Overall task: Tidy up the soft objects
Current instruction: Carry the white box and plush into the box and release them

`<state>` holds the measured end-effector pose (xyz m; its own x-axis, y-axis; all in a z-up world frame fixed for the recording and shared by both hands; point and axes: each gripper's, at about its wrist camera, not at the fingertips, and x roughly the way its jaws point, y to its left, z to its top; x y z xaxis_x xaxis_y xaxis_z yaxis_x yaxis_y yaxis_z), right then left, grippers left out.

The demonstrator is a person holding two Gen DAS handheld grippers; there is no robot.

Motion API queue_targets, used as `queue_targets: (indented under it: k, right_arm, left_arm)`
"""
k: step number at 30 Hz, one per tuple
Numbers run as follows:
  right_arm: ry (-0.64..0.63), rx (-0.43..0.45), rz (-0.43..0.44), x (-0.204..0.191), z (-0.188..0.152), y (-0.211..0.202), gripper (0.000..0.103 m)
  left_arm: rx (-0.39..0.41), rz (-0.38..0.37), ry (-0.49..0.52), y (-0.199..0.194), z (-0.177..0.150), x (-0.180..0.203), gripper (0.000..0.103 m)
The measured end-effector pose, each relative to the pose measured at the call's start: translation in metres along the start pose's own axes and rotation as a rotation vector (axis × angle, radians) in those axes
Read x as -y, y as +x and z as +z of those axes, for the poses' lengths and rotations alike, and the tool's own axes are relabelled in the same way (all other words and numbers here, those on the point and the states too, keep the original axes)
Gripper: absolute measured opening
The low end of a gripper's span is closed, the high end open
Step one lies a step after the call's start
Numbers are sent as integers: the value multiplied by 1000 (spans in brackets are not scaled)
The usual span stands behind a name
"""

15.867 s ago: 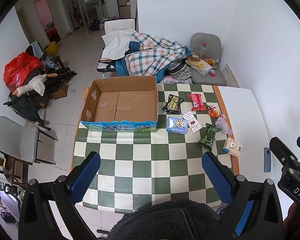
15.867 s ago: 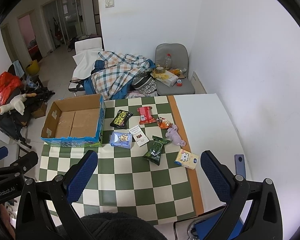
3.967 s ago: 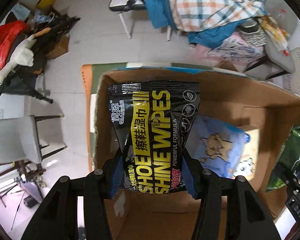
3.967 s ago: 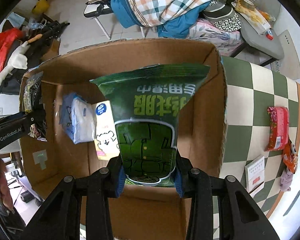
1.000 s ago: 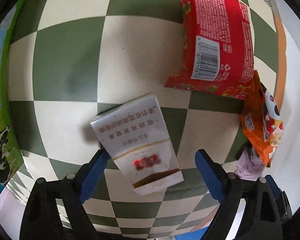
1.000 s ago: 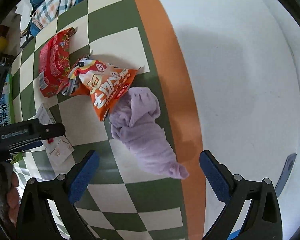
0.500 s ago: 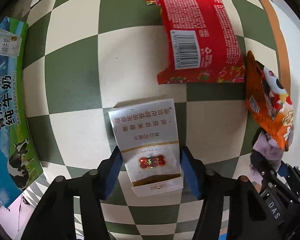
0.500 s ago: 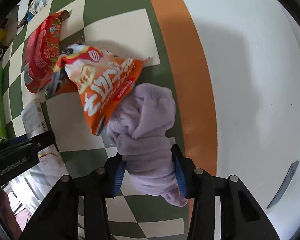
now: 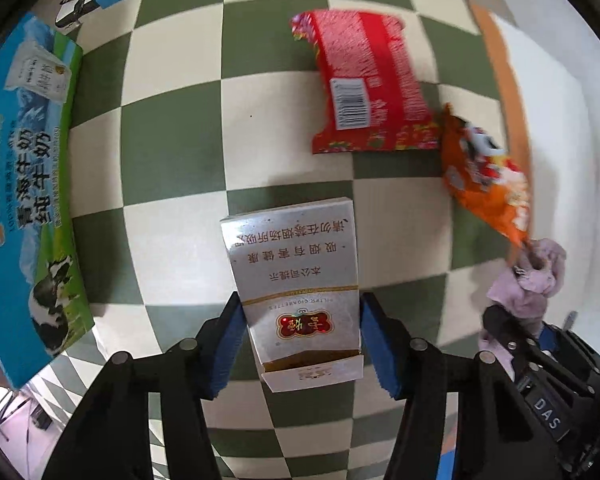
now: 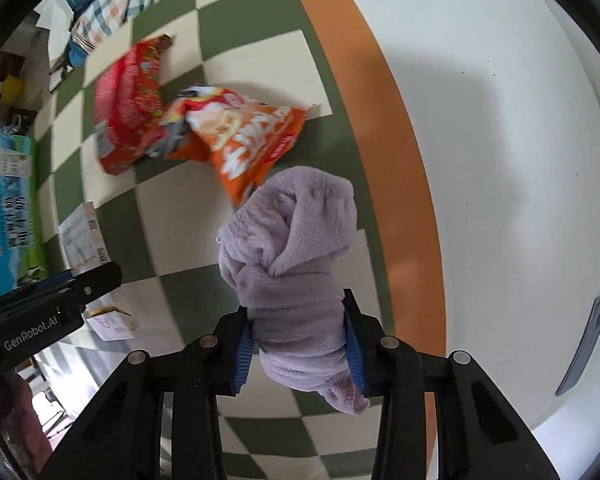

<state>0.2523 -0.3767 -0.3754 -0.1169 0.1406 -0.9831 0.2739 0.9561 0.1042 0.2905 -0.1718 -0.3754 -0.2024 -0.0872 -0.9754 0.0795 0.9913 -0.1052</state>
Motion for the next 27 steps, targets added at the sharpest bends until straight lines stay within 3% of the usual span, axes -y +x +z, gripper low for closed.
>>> queue_targets:
  k: [8,14,19,27]
  right_arm:
    - [-25,68,88,-37,-21,-55,41]
    - [-74,126,175,-93,-34,-108,41]
    - [-152,159,244,-172,-48,-140,41]
    - [-284,127,317,-318,-76,-136,41]
  left_arm:
    - [98,-102,47,-68,-37,-12,54]
    - [192,-169,29,-135,-47,-73,54]
    - [253,-173,-8,-180,-35,-134,54]
    - [305,-85,-98,-206,-40,-254,54]
